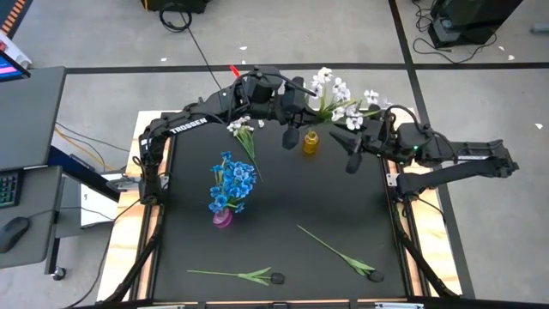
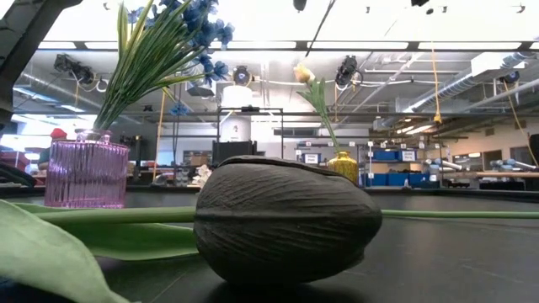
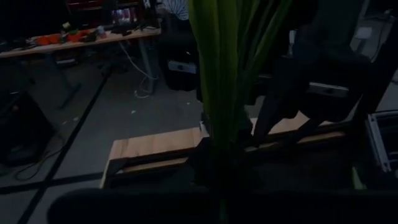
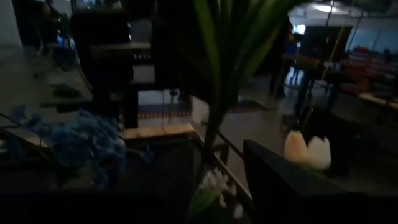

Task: Sort flowers into vase by color
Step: Put the bottom white flowers into the yellow vase

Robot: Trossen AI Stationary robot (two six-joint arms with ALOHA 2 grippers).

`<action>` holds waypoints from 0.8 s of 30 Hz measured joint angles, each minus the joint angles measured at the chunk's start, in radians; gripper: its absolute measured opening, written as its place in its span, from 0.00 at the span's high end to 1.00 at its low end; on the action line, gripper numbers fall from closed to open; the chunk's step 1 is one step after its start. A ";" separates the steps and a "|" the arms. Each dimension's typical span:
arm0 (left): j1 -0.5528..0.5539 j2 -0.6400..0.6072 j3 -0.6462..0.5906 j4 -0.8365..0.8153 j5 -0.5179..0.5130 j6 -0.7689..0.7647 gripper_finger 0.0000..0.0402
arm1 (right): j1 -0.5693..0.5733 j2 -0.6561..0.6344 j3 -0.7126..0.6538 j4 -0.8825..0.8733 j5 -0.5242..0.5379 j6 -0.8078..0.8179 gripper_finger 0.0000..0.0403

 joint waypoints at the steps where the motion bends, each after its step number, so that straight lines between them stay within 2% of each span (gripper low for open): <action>1: 0.000 0.000 0.000 0.001 0.005 -0.005 0.96 | 0.000 0.004 0.000 0.021 -0.005 -0.012 0.63; 15: -0.014 0.000 0.000 0.066 0.032 -0.023 0.96 | 0.000 0.015 0.000 0.195 -0.066 -0.075 0.63; 19: -0.024 0.000 0.000 0.085 0.072 -0.024 0.96 | 0.000 0.037 0.000 0.250 -0.088 -0.075 0.63; 24: -0.042 0.000 0.000 0.083 0.074 -0.023 0.96 | 0.000 0.075 0.000 0.313 -0.091 -0.095 0.63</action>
